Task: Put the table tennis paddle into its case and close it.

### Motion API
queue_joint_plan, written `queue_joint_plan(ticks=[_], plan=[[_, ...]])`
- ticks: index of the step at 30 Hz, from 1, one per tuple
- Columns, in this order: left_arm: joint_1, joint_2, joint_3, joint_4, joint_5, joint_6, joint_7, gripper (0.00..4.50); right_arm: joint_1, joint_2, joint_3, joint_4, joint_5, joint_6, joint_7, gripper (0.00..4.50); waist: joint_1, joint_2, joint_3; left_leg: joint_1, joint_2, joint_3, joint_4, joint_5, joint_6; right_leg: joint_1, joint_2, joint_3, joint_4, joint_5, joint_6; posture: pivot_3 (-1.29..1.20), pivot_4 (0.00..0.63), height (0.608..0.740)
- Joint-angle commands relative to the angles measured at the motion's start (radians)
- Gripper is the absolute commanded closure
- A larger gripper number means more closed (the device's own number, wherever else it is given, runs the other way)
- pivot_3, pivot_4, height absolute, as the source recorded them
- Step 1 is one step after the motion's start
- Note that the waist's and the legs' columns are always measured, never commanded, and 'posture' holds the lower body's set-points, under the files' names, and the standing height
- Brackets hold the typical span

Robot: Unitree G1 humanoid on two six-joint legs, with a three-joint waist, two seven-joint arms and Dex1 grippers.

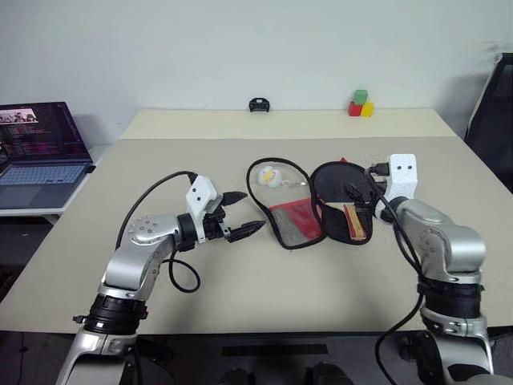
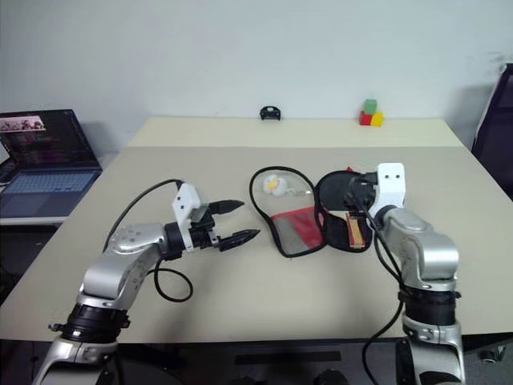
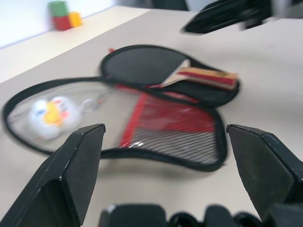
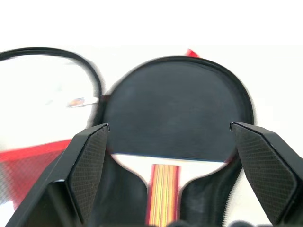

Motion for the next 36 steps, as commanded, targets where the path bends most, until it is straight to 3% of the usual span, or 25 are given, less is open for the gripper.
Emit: queue_joint_plan(ticks=[1,7,13,31,36], plan=[[-0.024,-0.002,0.042,0.062,0.038,-0.052,0.053,0.0,0.009,-0.081,-0.015,-0.09,0.089,0.015,0.132,0.02,0.0,0.0,0.0,0.0,0.0,0.0,0.0,0.0,0.0,0.0,0.0,0.0,0.0,0.0,0.0,0.0,0.15,0.74],[-0.076,-0.03,0.037,0.263,0.131,-0.159,0.132,0.0,0.058,-0.275,-0.059,-0.121,0.237,0.015,0.378,0.02,0.003,-0.001,0.0,0.0,0.0,0.0,0.001,0.0,0.0,0.001,0.0,-0.001,-0.001,0.0,0.0,0.0,0.15,0.74],[-0.105,-0.056,0.033,0.374,0.162,-0.207,0.144,0.0,0.065,-0.371,-0.091,-0.142,0.365,0.029,0.508,0.02,0.003,-0.001,0.0,0.0,0.0,-0.001,0.001,0.0,0.0,0.001,0.0,-0.001,-0.001,0.0,0.0,0.0,0.15,0.74],[-0.433,-0.267,-0.019,1.02,0.303,-0.415,0.171,0.0,0.09,-0.392,-0.097,-0.165,0.448,0.002,0.486,0.02,0.008,-0.003,0.001,-0.001,-0.001,-0.001,0.002,0.0,0.0,0.002,-0.001,-0.002,0.0,0.0,0.0,0.0,0.15,0.74],[-0.548,-0.34,-0.016,1.099,0.31,-0.469,0.135,0.0,0.099,-0.386,-0.11,-0.18,0.47,0.011,0.459,0.02,0.011,-0.004,0.001,-0.001,-0.002,-0.001,0.003,0.0,0.0,0.002,-0.001,-0.003,0.0,0.0,0.0,0.0,0.15,0.74]])
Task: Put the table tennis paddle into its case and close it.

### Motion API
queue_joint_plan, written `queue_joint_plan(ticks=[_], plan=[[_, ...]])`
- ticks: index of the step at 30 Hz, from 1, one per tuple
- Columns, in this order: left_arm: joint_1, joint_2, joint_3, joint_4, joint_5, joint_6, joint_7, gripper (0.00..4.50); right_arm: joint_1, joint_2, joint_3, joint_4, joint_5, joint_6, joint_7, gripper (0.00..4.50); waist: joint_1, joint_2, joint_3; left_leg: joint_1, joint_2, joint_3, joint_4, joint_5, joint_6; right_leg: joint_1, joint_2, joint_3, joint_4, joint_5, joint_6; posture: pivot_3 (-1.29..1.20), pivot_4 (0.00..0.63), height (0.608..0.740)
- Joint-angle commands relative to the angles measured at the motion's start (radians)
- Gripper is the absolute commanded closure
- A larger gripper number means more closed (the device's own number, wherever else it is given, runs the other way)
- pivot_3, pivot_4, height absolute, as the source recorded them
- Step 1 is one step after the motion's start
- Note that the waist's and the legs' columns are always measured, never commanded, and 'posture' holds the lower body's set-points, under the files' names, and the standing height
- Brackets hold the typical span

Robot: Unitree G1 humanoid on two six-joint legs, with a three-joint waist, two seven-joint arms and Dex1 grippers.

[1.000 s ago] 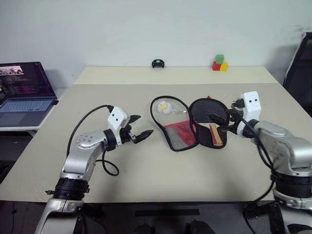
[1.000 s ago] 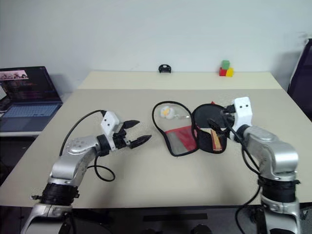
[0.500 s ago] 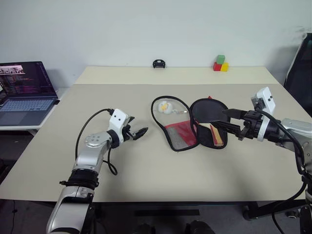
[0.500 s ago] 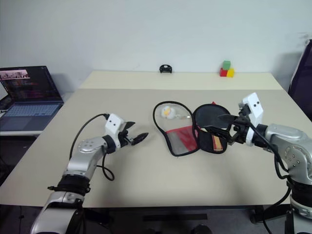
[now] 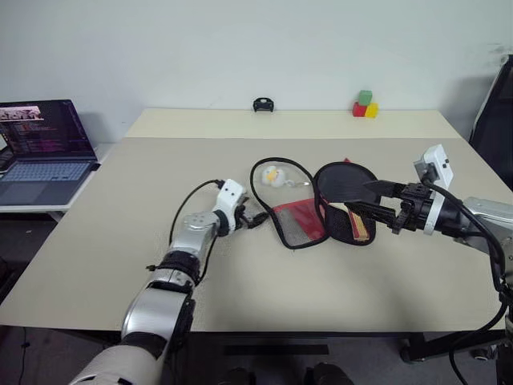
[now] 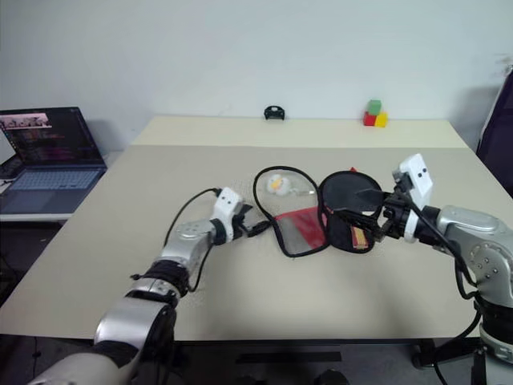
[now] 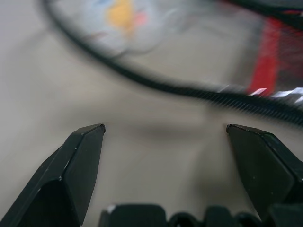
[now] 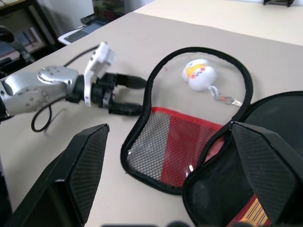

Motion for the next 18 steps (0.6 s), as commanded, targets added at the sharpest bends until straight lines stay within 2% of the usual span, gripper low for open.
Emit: queue_joint_plan(ticks=[1,8,12,18], plan=[[-0.087,-0.035,0.014,-0.001,-0.011,-0.053,-0.043,0.0,0.005,-0.006,-0.045,-0.048,0.041,-0.009,-0.015,0.02,0.0,0.0,0.0,0.0,0.0,0.0,0.0,0.0,0.0,0.0,0.0,0.0,0.0,0.0,0.0,0.0,0.15,0.74],[-0.213,-0.152,0.018,0.041,-0.012,-0.087,-0.083,0.0,0.038,-0.021,-0.084,-0.072,0.075,0.011,-0.062,0.02,0.001,0.0,0.0,0.0,0.0,0.0,0.0,0.0,0.0,0.0,0.0,0.0,0.0,0.0,0.0,0.0,0.15,0.74],[-0.309,-0.256,0.026,0.098,-0.007,-0.105,-0.063,0.0,0.07,-0.038,-0.112,-0.094,0.084,0.022,-0.091,0.02,0.005,-0.001,0.001,0.0,0.0,0.0,0.0,0.0,0.0,0.0,0.0,0.0,0.0,0.0,0.0,0.0,0.15,0.74],[-0.337,-0.315,0.039,0.149,0.006,-0.129,-0.001,0.0,0.118,-0.048,-0.134,-0.108,0.065,0.013,-0.15,0.02,0.001,-0.001,0.001,0.001,0.0,0.002,-0.001,0.0,0.0,0.0,0.0,0.001,0.0,0.0,0.0,0.0,0.15,0.74]])
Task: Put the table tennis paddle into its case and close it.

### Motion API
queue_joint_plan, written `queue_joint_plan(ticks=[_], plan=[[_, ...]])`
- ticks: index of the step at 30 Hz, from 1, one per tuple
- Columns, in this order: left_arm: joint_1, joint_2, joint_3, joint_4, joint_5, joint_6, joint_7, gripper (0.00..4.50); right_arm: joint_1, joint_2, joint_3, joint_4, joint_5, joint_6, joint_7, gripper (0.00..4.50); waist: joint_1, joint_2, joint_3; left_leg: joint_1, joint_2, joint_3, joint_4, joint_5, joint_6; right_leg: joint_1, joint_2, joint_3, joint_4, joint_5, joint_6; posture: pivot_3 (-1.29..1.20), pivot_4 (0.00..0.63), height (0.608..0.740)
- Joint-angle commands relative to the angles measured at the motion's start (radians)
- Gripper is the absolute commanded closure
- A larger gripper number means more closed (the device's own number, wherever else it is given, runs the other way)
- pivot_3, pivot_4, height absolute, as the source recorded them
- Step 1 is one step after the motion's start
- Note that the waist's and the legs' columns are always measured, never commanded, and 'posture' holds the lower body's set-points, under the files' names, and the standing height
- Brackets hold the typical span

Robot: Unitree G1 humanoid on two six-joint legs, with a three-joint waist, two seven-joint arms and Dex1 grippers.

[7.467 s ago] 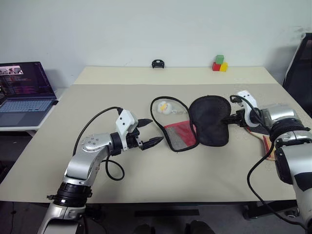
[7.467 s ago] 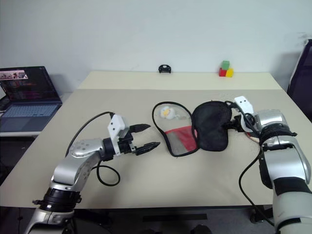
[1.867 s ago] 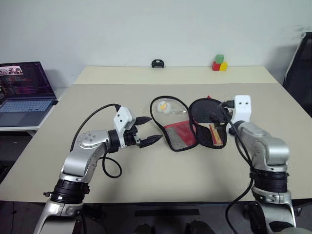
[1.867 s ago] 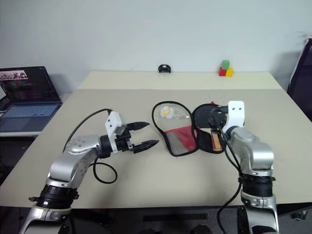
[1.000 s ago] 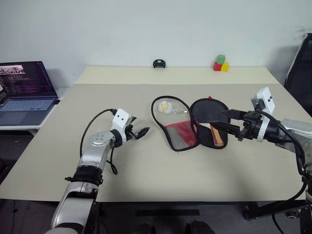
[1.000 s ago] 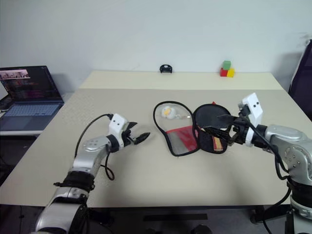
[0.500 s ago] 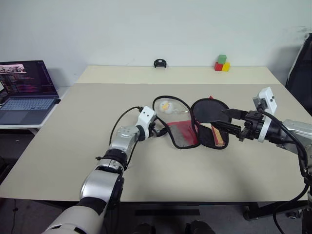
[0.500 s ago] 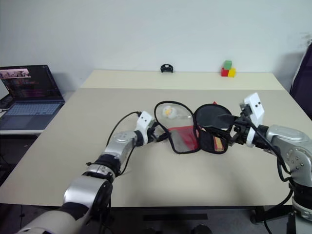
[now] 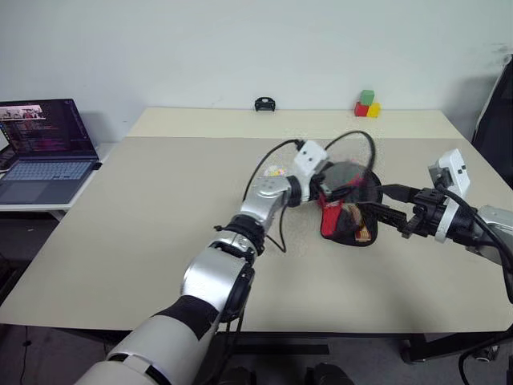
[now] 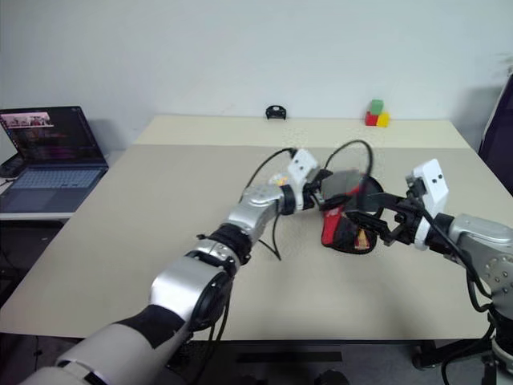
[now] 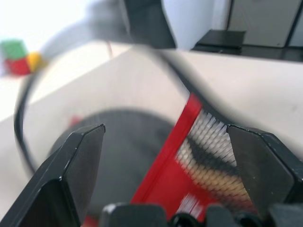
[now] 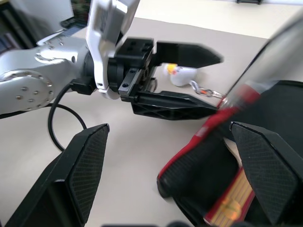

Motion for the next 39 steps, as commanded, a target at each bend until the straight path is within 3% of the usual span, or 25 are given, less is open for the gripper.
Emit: queue_joint_plan(ticks=[1,7,12,17,23,29,39], plan=[[-0.018,0.001,0.026,0.013,-0.001,-0.029,0.033,0.0,0.018,-0.022,-0.037,-0.035,-0.014,-0.023,-0.032,0.02,-0.005,0.0,0.0,0.0,0.0,0.0,0.0,0.0,0.0,0.0,0.0,0.0,0.0,0.0,0.0,0.0,0.15,0.74],[0.022,0.063,0.039,-0.042,-0.018,-0.069,-0.049,0.0,0.012,-0.022,0.014,0.017,-0.048,-0.055,-0.034,0.02,-0.009,0.0,0.0,0.0,0.001,0.001,0.0,0.0,0.0,0.0,0.002,0.001,0.001,0.0,0.0,0.0,0.15,0.74],[0.141,0.156,0.043,-0.245,-0.078,-0.034,-0.238,0.0,-0.031,-0.004,0.072,0.113,-0.073,-0.094,0.008,0.02,-0.013,0.0,0.0,0.001,0.002,0.001,0.0,0.0,0.0,0.0,0.002,0.001,0.001,0.0,0.0,0.0,0.15,0.74],[0.378,0.293,0.019,-0.661,-0.139,0.156,-0.342,0.0,-0.122,0.028,0.154,0.313,-0.162,-0.14,0.008,0.02,-0.014,0.001,0.0,0.001,0.002,0.002,0.001,0.0,0.0,0.0,0.002,0.002,0.001,0.0,0.0,0.0,0.15,0.74],[0.559,0.4,0.053,-1.033,-0.238,0.406,-0.299,0.0,-0.239,0.074,0.234,0.595,-0.311,-0.227,-0.016,0.02,-0.009,0.001,0.0,0.0,0.002,0.0,0.003,0.0,0.0,0.0,0.001,0.003,0.001,0.0,0.0,0.0,0.15,0.74],[0.624,0.447,0.065,-1.169,-0.278,0.503,-0.234,0.0,-0.325,0.117,0.284,0.813,-0.424,-0.335,0.008,0.02,-0.008,0.001,0.0,0.0,0.002,-0.001,0.005,0.0,0.0,0.0,0.001,0.002,0.001,0.0,0.0,0.0,0.15,0.74],[0.636,0.478,0.061,-1.201,-0.297,0.528,-0.187,0.0,-0.385,0.149,0.347,1.055,-0.563,-0.474,0.097,0.02,-0.011,0.001,0.0,0.0,0.002,0.0,0.005,0.0,0.0,0.0,0.001,0.001,0.002,0.0,0.0,0.0,0.15,0.74]])
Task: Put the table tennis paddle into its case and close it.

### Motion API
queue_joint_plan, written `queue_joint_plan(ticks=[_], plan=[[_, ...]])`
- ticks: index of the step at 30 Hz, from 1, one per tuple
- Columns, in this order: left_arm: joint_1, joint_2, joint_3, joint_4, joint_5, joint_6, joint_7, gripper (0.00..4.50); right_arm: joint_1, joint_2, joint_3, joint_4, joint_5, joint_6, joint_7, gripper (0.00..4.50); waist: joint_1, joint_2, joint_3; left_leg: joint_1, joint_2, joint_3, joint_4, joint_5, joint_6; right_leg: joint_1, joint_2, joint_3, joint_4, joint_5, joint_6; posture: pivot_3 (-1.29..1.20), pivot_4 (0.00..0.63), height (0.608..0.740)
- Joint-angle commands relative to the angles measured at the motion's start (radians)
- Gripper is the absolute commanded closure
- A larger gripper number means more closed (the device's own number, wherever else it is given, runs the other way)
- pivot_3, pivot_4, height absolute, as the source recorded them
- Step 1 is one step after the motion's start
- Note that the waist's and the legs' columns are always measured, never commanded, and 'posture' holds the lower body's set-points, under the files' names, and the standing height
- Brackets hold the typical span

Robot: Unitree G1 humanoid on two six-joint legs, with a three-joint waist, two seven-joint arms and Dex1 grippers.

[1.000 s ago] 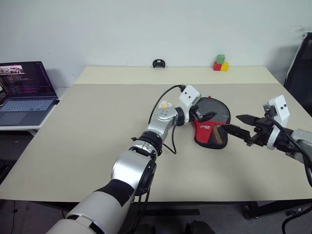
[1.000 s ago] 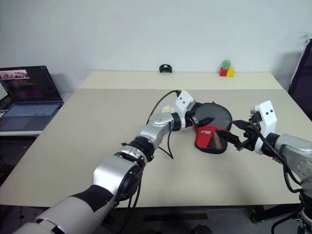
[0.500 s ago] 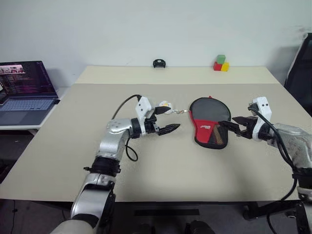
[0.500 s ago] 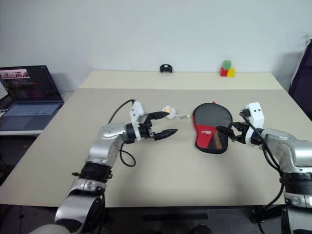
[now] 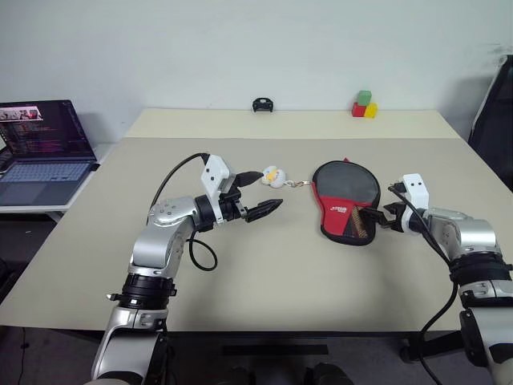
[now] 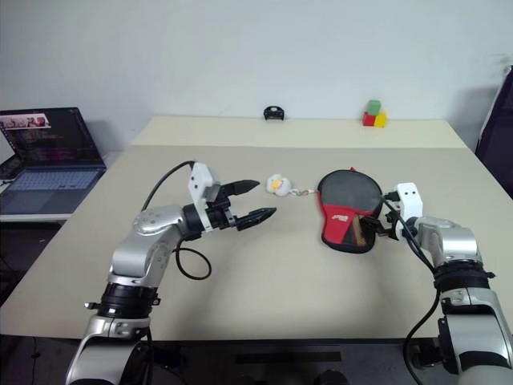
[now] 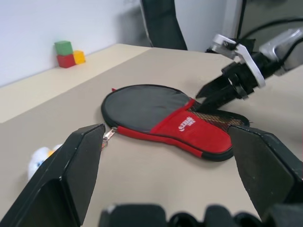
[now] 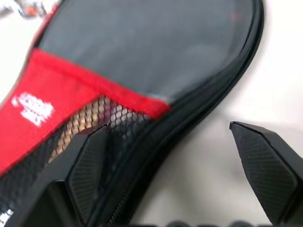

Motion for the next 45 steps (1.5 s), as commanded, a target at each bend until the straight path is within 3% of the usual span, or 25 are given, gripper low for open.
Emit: queue_joint_plan(ticks=[1,11,12,15,23,27,37,45], plan=[[-0.009,0.012,0.01,-0.046,-0.022,-0.001,0.014,0.0,-0.031,0.005,0.006,0.02,-0.023,-0.021,0.04,0.02,0.0,0.0,0.0,0.0,0.0,0.0,0.0,0.0,0.0,0.0,0.0,0.0,0.0,0.0,0.0,0.0,0.15,0.74],[-0.011,0.015,0.005,-0.04,-0.026,-0.006,0.028,0.0,-0.069,0.057,0.02,0.107,-0.046,0.019,0.108,0.02,-0.006,0.0,0.0,0.001,0.001,0.001,0.0,0.0,0.0,0.0,0.0,0.0,0.001,0.0,0.0,0.0,0.15,0.74],[-0.01,0.016,0.006,-0.04,-0.025,-0.006,0.028,0.0,-0.074,0.062,0.017,0.119,-0.05,0.018,0.107,0.19,-0.007,0.0,0.0,0.001,0.001,0.001,0.0,0.0,0.0,0.0,0.0,0.0,0.001,0.0,0.0,0.0,0.15,0.74],[-0.003,0.026,0.01,-0.042,-0.022,-0.007,0.03,0.0,-0.088,0.072,0.014,0.152,-0.062,0.013,0.104,0.92,-0.008,0.0,-0.001,0.002,0.001,0.002,0.0,0.0,0.0,0.0,0.001,0.001,0.001,0.001,-0.001,0.0,0.15,0.74],[0.008,0.045,0.014,-0.045,-0.026,-0.009,0.034,0.0,-0.106,0.095,-0.003,0.181,-0.06,0.018,0.11,3.59,-0.009,0.0,-0.001,0.002,0.001,0.001,0.002,0.0,0.0,0.001,0.001,0.001,0.002,0.001,-0.001,0.0,0.15,0.74],[0.031,0.062,0.009,-0.061,-0.034,0.001,0.021,0.0,-0.101,0.123,-0.018,0.14,-0.038,0.055,0.118,4.48,-0.011,0.0,-0.001,0.002,0.002,0.002,0.004,0.0,0.0,0.001,0.001,0.001,0.002,0.002,0.0,0.0,0.15,0.74],[0.182,0.226,0.008,-0.146,-0.102,0.083,-0.147,0.0,0.032,0.231,0.004,-0.338,0.095,0.341,0.129,4.48,-0.033,0.0,-0.001,0.001,0.004,0.001,0.002,0.0,0.0,-0.001,0.002,0.002,0.001,0.002,0.0,0.0,0.15,0.74],[0.313,0.349,0.016,-0.24,-0.146,0.129,-0.231,0.0,0.145,0.297,0.016,-0.626,0.184,0.516,0.071,4.48,-0.017,0.0,-0.001,0.0,0.003,-0.002,0.0,0.0,0.0,-0.001,0.001,0.002,-0.001,0.002,0.0,0.0,0.15,0.74]])
